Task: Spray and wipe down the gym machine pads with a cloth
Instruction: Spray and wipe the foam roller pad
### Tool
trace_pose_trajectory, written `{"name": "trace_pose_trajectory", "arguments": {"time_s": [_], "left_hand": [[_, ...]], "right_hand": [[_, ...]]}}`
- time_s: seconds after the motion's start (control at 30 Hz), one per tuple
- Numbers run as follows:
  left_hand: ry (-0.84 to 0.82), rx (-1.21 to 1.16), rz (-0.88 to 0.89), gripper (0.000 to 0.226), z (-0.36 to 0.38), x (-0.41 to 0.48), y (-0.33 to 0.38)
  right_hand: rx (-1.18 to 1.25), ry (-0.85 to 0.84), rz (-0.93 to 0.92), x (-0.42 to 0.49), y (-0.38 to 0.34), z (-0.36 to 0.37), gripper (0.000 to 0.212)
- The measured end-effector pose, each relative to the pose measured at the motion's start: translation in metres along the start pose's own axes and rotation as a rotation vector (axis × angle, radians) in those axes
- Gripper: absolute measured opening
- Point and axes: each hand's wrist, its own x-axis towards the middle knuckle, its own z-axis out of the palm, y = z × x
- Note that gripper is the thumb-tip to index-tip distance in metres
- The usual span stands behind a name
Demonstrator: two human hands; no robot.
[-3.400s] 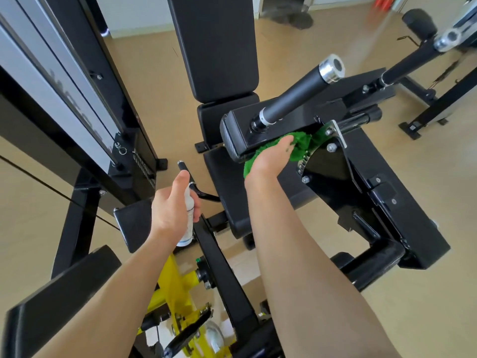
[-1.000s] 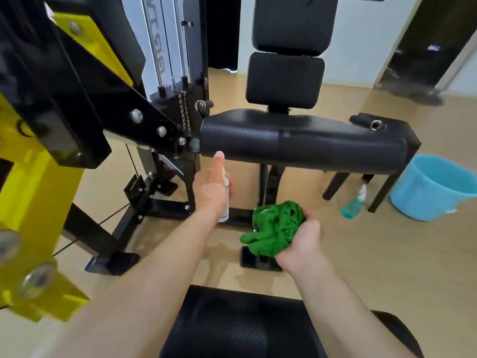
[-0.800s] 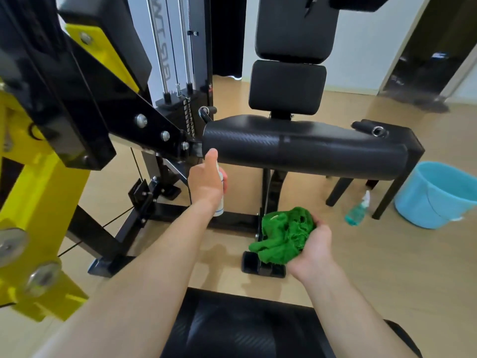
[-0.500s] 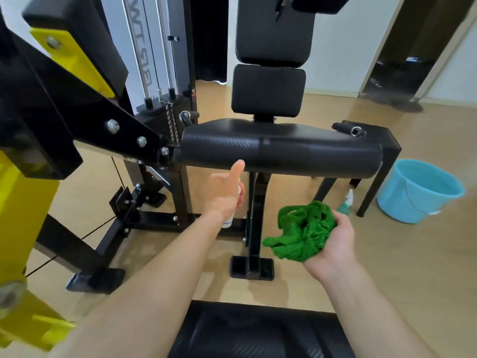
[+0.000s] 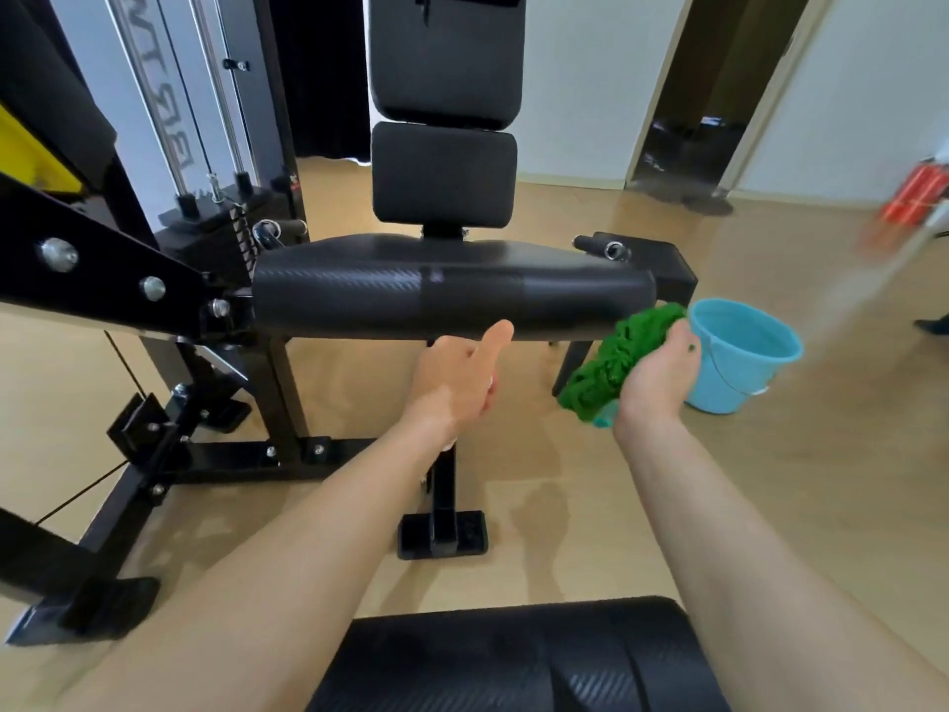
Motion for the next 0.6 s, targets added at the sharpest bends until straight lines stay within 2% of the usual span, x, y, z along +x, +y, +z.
{"name": "trace_pose_trajectory", "arguments": {"time_s": [0.07,0.13,0.2,0.23,0.3,0.37,0.47,0.53,0.6], "left_hand": [[0.039,-0.021,-0.041,0.061,-0.02,-0.006,-0.002],[0.084,-0.022,-0.042,0.064,-0.047,-0.012,-0.01],[0.121,-0.008,-0.028,0.071,-0.075,-0.016,-0.02],[0.135,-0.006,-0.026,0.073,-0.089,-0.017,-0.025],[0.177,-0.026,-0.035,0.075,-0.111,-0.018,-0.034],[0.232,-0.058,-0.048,0.076,-0.131,-0.017,-0.041],[0.327,-0.152,-0.066,0.078,-0.154,-0.016,-0.045],[0.39,-0.212,-0.071,0.078,-0.166,-0.015,-0.046],[0.41,-0.212,-0.068,0.076,-0.171,-0.014,-0.048]], "right_hand": [[-0.28,0.02,-0.324,0.021,0.007,0.024,0.043],[-0.674,-0.064,-0.593,0.038,0.028,0.044,0.046],[-1.031,-0.057,-0.75,0.042,0.05,0.06,0.051],[-1.102,-0.041,-0.789,0.041,0.06,0.067,0.053],[-1.109,-0.113,-0.945,0.02,0.083,0.087,0.052],[-1.083,-0.305,-1.157,-0.025,0.11,0.118,0.047],[-1.172,-0.563,-1.357,-0.104,0.143,0.179,0.049],[-1.226,-0.606,-1.429,-0.128,0.152,0.212,0.054],[-1.2,-0.603,-1.531,-0.116,0.149,0.222,0.053]]}}
